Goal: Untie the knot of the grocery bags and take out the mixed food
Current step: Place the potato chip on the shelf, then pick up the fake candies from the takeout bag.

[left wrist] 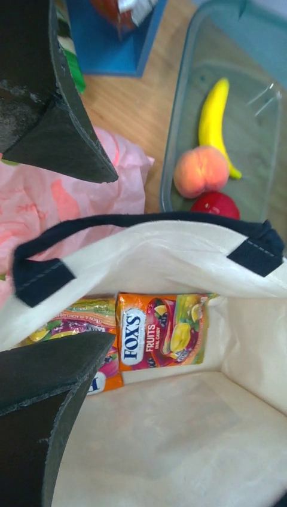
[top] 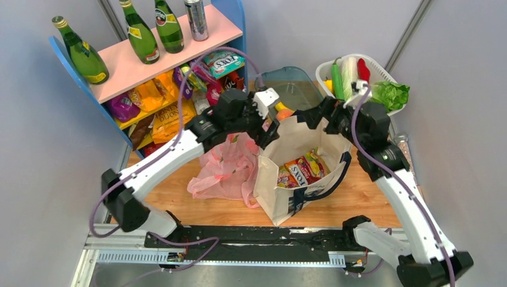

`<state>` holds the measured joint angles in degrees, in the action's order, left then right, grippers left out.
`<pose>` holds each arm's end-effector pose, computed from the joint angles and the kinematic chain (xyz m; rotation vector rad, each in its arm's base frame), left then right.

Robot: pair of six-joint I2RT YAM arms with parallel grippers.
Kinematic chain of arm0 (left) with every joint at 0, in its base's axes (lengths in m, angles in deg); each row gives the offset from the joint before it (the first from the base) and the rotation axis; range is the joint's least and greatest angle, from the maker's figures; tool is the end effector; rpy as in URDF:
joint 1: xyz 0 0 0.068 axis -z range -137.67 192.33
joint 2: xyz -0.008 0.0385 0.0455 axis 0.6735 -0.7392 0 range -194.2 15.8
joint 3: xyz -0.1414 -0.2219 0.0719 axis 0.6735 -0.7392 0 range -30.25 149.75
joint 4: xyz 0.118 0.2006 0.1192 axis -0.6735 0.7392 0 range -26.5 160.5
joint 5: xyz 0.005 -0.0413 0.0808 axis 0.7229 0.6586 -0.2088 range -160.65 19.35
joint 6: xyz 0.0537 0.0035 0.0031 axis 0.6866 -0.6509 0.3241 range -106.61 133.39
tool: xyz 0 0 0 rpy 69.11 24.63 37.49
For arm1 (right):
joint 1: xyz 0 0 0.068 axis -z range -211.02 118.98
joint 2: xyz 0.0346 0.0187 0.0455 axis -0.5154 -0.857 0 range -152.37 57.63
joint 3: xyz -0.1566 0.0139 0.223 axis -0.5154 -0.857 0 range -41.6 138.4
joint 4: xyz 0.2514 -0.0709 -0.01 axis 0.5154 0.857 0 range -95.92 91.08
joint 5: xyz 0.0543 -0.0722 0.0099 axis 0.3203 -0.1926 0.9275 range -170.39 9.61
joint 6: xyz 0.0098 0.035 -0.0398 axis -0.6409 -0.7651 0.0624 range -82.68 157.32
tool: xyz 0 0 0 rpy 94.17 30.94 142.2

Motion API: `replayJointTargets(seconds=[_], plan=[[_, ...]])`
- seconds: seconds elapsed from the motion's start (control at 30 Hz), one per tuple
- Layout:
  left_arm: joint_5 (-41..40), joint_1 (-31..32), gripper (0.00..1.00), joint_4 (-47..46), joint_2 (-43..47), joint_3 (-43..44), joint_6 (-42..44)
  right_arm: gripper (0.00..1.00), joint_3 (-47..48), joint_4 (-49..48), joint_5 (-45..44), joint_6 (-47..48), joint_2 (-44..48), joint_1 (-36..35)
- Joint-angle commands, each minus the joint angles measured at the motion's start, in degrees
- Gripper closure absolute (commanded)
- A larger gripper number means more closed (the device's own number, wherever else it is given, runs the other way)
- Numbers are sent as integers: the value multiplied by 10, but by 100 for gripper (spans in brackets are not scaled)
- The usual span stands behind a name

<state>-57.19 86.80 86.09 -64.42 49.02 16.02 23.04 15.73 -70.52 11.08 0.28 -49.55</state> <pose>0.2231 -0.2306 0.3861 0.9560 1.8006 -0.6994 0.2052 0.0752 0.3993 0.0007 1.8757 0.7027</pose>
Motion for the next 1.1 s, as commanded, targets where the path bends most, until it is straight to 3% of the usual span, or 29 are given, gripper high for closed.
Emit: replayJointTargets(seconds=[0.0,0.2,0.43,0.73,0.77,0.8,0.83,0.87,0.9,0.93,1.0,1.03,1.07], plan=[[5,15,0,33,-67,81,8,0,-33,102,-131,35,95,-1],[-31,16,0,61,-158,156,48,0,-13,179,-217,58,144,-1],[-27,17,0,51,-222,186,71,0,-33,232,-300,48,164,-1],[0,17,0,26,-279,205,87,0,-137,143,-223,-3,156,-1],[3,17,3,23,-282,205,87,1,-145,133,-215,-8,153,0],[17,17,25,20,-287,207,88,3,-149,122,-211,-15,151,0],[27,17,40,20,-289,209,89,11,-152,112,-204,-17,151,0],[47,17,76,20,-292,211,82,25,-150,100,-197,-17,151,0],[54,17,89,19,-292,212,75,45,-146,89,-188,-17,151,0],[61,17,98,13,-286,210,61,62,-138,79,-180,-17,150,0],[60,18,100,-16,-261,195,45,92,-114,51,-161,-8,152,-1],[60,18,100,-43,-248,181,41,99,-102,38,-150,-2,152,0],[59,19,100,-58,-220,173,32,100,-90,20,-138,8,152,0]])
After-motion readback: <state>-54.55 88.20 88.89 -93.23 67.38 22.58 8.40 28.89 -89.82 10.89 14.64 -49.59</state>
